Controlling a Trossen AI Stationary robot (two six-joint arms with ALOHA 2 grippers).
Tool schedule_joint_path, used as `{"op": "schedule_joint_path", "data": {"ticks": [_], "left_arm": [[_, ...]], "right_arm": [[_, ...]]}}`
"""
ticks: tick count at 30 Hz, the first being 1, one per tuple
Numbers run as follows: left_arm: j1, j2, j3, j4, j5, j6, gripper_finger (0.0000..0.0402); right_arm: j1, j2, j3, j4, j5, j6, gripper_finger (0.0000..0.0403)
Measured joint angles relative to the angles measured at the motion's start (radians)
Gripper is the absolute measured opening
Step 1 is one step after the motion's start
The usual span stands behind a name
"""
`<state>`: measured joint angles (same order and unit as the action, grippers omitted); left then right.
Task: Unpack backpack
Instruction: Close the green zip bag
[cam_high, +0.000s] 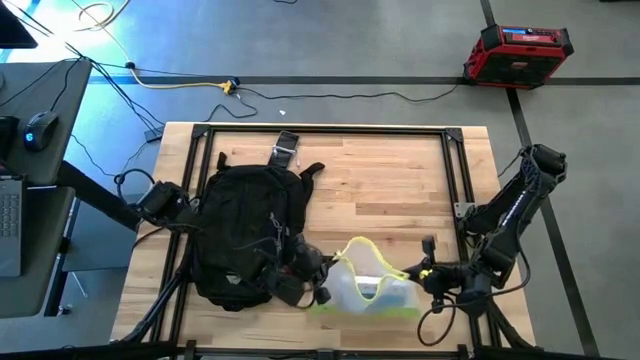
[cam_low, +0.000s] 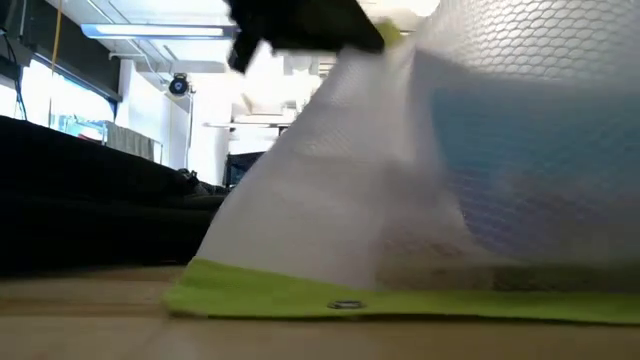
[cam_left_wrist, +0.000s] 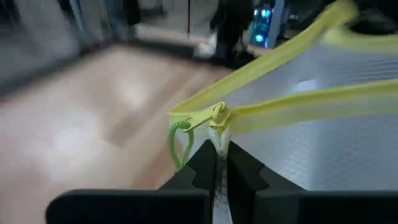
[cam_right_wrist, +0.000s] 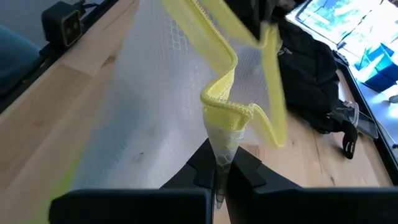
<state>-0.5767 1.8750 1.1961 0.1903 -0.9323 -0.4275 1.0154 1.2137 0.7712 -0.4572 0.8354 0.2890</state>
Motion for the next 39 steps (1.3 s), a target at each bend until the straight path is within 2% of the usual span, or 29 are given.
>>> {"op": "schedule_joint_path", "data": {"ticks": [2, 4, 8, 12, 17, 20, 24, 31, 34, 38, 39], "left_arm": [[-0.063, -0.004, 0.031, 0.04, -0.078, 0.164, 0.0002], [-0.115, -0.007, 0.051, 0.06, -0.12, 0.264, 0.0004], [-0.123, -0.007, 0.03, 0.062, -0.133, 0.204, 0.0024], [-0.059, 0.006, 0.008, 0.068, 0.037, 0.095, 0.0068], [0.023, 0.028, 0.007, 0.163, 0.285, 0.114, 0.0135], [0.051, 0.028, 0.007, 0.177, 0.347, 0.101, 0.0166], [0.061, 0.028, 0.007, 0.174, 0.331, 0.097, 0.0178], [0.108, 0.029, 0.007, 0.102, 0.362, -0.011, 0.0155], [0.119, 0.029, 0.007, 0.101, 0.374, -0.016, 0.0109], [0.115, 0.03, 0.007, 0.113, 0.367, 0.005, 0.002], [0.109, 0.029, 0.007, 0.116, 0.348, 0.009, 0.0011]], "right_arm": [[0.01, 0.0, 0.0, 0.003, 0.003, 0.0, 0.0], [0.016, 0.0, 0.0, 0.005, 0.003, -0.001, 0.0], [0.02, 0.0, 0.0, 0.006, 0.002, -0.003, 0.0], [0.019, 0.0, 0.0, 0.006, 0.002, 0.001, 0.0], [0.019, 0.0, 0.0, 0.007, -0.001, 0.001, 0.0], [0.019, 0.0, 0.0, 0.011, -0.002, 0.002, 0.0], [0.019, 0.0, 0.0, 0.011, -0.002, 0.002, 0.0], [0.019, 0.0, 0.0, 0.011, -0.015, 0.014, 0.0], [0.019, 0.0, 0.0, 0.011, -0.016, 0.025, 0.0], [0.019, 0.0, 0.0, 0.011, -0.017, 0.025, 0.0], [0.019, 0.0, 0.0, 0.011, -0.017, 0.023, 0.0]]}}
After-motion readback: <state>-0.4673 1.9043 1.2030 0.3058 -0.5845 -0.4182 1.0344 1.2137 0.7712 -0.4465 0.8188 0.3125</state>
